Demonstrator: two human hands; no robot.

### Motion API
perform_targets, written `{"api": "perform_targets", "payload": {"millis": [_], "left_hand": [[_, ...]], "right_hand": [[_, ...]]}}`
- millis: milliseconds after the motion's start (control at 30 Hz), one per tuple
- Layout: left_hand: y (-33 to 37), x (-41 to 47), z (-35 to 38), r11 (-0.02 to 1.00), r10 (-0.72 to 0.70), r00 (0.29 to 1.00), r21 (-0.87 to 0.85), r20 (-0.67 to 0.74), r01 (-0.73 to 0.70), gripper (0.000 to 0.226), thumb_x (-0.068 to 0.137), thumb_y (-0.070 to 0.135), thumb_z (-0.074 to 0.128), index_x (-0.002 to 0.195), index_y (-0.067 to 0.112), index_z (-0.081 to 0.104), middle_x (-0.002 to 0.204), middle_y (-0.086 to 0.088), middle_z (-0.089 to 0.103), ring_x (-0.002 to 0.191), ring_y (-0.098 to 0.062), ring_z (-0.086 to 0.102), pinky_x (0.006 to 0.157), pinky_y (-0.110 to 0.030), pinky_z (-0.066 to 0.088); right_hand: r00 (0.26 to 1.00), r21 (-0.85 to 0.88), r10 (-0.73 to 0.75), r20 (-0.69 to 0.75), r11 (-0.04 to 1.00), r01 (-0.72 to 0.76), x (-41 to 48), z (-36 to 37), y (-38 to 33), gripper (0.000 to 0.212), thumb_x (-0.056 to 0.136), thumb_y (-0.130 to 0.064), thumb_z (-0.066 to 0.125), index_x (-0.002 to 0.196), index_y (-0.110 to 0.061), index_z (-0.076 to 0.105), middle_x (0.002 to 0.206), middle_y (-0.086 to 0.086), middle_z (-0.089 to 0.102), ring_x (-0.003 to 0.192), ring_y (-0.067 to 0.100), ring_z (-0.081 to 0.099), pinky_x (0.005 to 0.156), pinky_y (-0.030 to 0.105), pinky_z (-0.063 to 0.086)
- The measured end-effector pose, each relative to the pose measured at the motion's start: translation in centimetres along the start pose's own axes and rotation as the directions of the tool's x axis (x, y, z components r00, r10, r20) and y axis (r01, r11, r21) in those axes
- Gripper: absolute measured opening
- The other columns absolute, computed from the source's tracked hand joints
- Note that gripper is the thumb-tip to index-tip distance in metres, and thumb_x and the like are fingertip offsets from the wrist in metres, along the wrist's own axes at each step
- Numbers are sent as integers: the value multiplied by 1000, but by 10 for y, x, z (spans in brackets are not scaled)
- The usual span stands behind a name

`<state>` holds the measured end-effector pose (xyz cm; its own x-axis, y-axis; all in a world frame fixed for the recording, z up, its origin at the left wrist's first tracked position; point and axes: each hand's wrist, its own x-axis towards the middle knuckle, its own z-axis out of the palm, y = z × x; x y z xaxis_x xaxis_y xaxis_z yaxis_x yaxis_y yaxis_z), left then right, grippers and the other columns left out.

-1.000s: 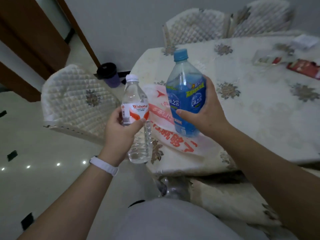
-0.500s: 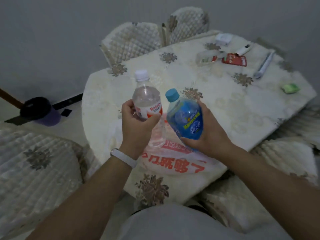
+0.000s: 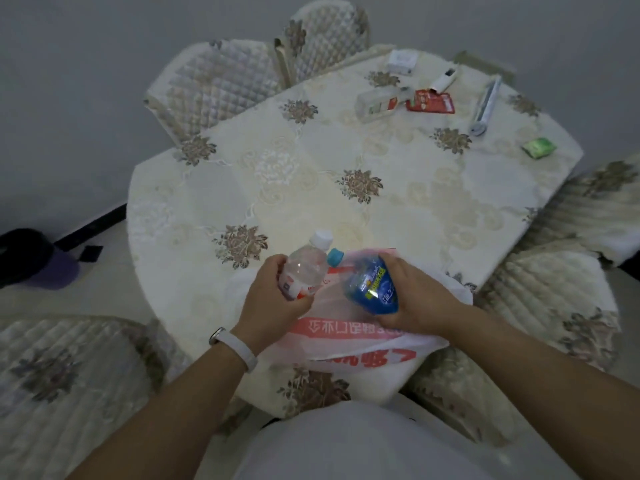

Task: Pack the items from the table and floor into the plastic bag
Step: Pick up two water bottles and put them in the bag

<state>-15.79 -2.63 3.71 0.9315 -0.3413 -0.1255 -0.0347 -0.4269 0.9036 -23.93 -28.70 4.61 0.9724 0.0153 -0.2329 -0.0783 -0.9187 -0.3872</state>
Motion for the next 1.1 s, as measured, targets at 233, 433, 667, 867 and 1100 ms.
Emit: {"api": "perform_targets", "payload": {"millis": [233, 433, 667, 867, 1100], "left_hand": [[-18, -5, -18, 952, 6, 954, 291, 300, -98, 69, 70, 27, 82, 129, 24, 46, 114, 9, 57, 100, -10, 59, 84, -26, 52], [-18, -8, -18, 776, -67, 869, 572, 491, -264, 81, 74, 32, 79, 143, 24, 37, 134, 6, 46, 107, -12, 52, 88, -26, 46], [-34, -2, -4, 609, -152, 851, 725, 503, -320, 82, 76, 30, 78, 145, 23, 35, 133, -2, 52, 113, -22, 56, 89, -35, 50], [-39, -5, -5, 515, -108, 856, 765, 506, -387, 53, 83, 27, 64, 134, 25, 50, 125, 0, 58, 107, -19, 57, 88, -34, 50], [-38, -13, -11, 636, 94, 871, 643, 483, -425, 52, 84, 35, 65, 133, 20, 54, 131, 1, 59, 112, -18, 57, 95, -31, 46]], "right_hand": [[959, -188, -204, 199, 952, 242, 7, 8, 9, 107, 75, -65, 65, 153, -19, 11, 146, 2, 40, 126, 20, 45, 103, 29, 38], [931, -191, -233, 281, 937, 292, 17, 16, 19, 101, 77, -59, 66, 152, -18, 13, 143, 3, 40, 126, 23, 45, 102, 31, 39], [948, -167, -170, 268, 961, 220, 21, 33, 24, 110, 74, -66, 67, 153, -25, 4, 150, 0, 33, 130, 20, 40, 102, 32, 41], [963, -192, -134, 232, 965, 180, 9, 27, 23, 102, 76, -53, 70, 154, -20, 13, 149, 3, 33, 128, 22, 43, 100, 33, 44], [987, -274, -137, 90, 949, 156, -22, 21, -9, 57, 91, -51, 49, 138, -19, 46, 142, 1, 45, 121, 22, 49, 94, 39, 48]]}}
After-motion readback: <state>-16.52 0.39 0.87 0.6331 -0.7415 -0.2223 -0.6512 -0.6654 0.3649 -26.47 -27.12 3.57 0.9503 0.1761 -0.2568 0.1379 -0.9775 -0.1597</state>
